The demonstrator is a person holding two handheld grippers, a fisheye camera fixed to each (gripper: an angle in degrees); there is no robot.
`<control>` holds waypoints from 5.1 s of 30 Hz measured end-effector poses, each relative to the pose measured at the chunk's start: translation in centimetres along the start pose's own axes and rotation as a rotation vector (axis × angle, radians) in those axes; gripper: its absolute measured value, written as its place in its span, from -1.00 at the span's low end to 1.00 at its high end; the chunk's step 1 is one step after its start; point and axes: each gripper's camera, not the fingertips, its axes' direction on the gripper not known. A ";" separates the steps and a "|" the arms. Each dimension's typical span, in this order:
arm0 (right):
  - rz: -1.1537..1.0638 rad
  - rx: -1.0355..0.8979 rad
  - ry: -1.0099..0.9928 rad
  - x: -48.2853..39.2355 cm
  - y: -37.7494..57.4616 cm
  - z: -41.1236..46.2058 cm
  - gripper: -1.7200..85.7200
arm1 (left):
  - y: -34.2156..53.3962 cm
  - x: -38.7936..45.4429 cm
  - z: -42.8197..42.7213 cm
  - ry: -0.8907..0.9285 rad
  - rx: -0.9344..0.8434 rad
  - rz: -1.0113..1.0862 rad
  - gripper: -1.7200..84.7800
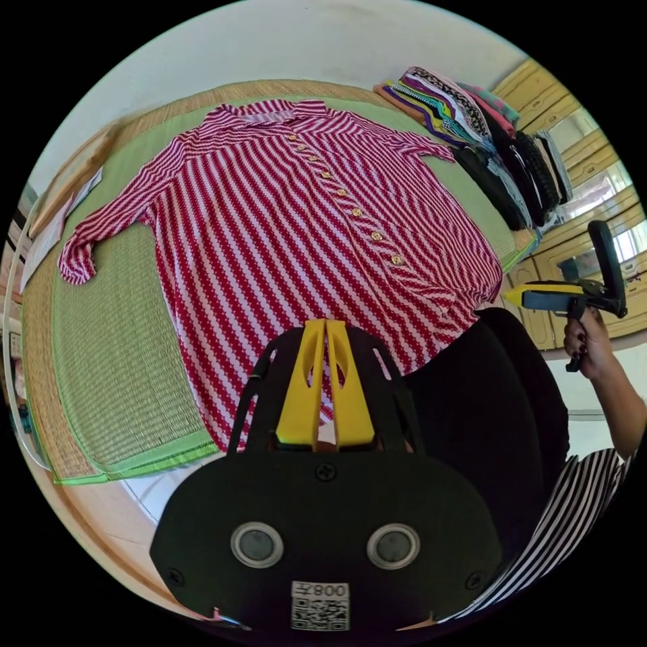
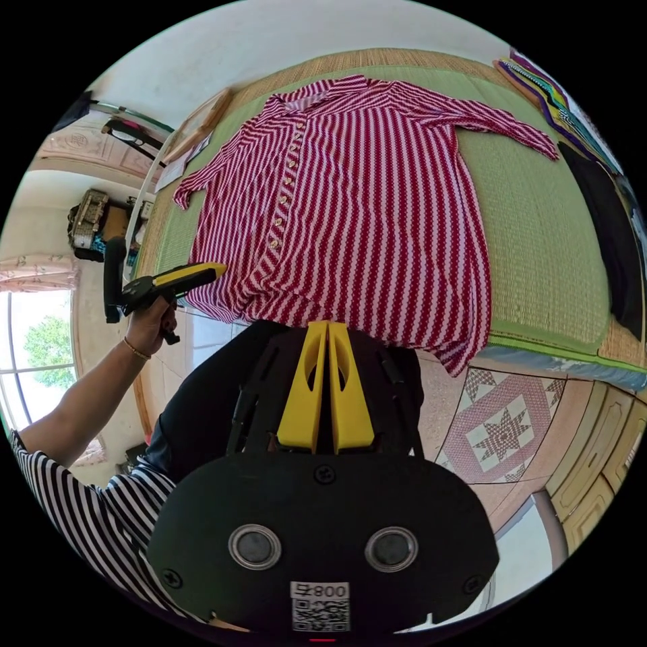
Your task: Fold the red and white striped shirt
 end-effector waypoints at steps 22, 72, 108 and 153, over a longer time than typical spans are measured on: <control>-0.178 0.211 -0.201 3.5 -14.7 -5.7 -0.82 | -17.1 -12.9 -6.2 0.255 0.229 -0.056 -0.81; -0.351 0.292 0.068 1.9 -43.4 -3.5 -0.86 | -45.6 -37.3 9.0 0.042 0.244 -0.134 -0.87; 0.144 0.620 -0.104 15.7 -20.4 -7.3 -0.84 | -35.5 -25.8 44.6 0.431 0.174 0.257 -0.85; 0.260 0.906 -0.373 33.3 -15.2 -7.8 -0.66 | -45.2 -0.8 64.9 0.739 0.144 0.794 -0.96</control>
